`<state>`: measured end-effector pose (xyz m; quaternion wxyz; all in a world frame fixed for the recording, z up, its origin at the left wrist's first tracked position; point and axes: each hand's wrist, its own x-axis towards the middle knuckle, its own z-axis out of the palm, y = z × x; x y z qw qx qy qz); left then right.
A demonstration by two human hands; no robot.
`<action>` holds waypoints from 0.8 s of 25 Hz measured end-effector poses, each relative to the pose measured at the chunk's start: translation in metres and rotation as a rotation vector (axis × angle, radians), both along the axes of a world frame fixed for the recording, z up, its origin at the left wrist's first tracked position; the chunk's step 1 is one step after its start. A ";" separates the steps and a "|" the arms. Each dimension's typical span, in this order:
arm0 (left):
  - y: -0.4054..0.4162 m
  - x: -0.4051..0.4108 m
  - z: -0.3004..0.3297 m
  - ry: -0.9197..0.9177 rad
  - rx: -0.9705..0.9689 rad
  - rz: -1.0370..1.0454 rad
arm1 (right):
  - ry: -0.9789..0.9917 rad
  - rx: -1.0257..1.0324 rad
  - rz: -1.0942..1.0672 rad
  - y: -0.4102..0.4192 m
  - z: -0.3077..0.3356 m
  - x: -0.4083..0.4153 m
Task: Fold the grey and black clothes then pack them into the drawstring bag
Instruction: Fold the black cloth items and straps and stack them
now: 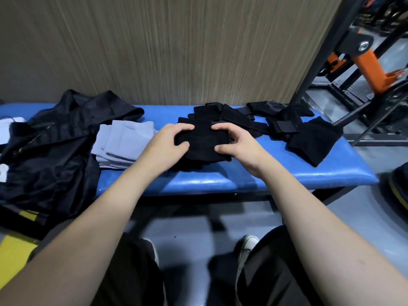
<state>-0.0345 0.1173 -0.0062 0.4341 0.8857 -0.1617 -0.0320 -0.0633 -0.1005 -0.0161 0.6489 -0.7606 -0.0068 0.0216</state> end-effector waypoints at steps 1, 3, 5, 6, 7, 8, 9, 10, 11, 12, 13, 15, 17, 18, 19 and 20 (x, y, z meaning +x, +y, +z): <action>0.006 0.002 0.000 -0.022 0.021 0.045 | -0.006 -0.001 -0.018 0.009 0.000 0.005; 0.018 0.005 0.001 -0.086 0.083 0.107 | -0.004 -0.003 -0.057 0.028 0.001 0.014; 0.025 0.010 -0.002 -0.131 0.142 0.133 | -0.010 -0.036 -0.080 0.043 0.000 0.022; 0.028 0.013 -0.003 -0.136 0.159 0.144 | -0.016 -0.062 -0.090 0.047 -0.002 0.026; 0.029 0.016 -0.005 -0.135 0.171 0.154 | -0.019 -0.094 -0.100 0.050 -0.005 0.030; 0.029 0.017 -0.007 -0.136 0.185 0.161 | -0.019 -0.129 -0.107 0.050 -0.006 0.032; 0.028 0.019 -0.007 -0.139 0.203 0.161 | -0.020 -0.170 -0.117 0.050 -0.007 0.033; 0.026 0.020 -0.007 -0.142 0.226 0.156 | -0.017 -0.209 -0.130 0.049 -0.008 0.033; 0.024 0.020 -0.007 -0.146 0.250 0.145 | -0.015 -0.241 -0.138 0.048 -0.008 0.033; 0.022 0.021 -0.008 -0.146 0.273 0.130 | -0.009 -0.264 -0.139 0.047 -0.008 0.032; 0.020 0.021 -0.009 -0.143 0.295 0.118 | -0.001 -0.280 -0.133 0.045 -0.007 0.031; 0.018 0.020 -0.010 -0.132 0.339 0.100 | 0.010 -0.329 -0.122 0.043 -0.008 0.030; 0.017 0.019 -0.013 -0.130 0.385 0.082 | -0.015 -0.478 -0.096 0.042 -0.009 0.030; 0.016 0.018 -0.014 -0.141 0.398 0.078 | -0.040 -0.558 -0.079 0.042 -0.010 0.030; 0.015 0.017 -0.015 -0.160 0.404 0.080 | -0.065 -0.610 -0.070 0.042 -0.011 0.030; 0.015 0.016 -0.015 -0.187 0.403 0.083 | -0.084 -0.635 -0.072 0.042 -0.011 0.030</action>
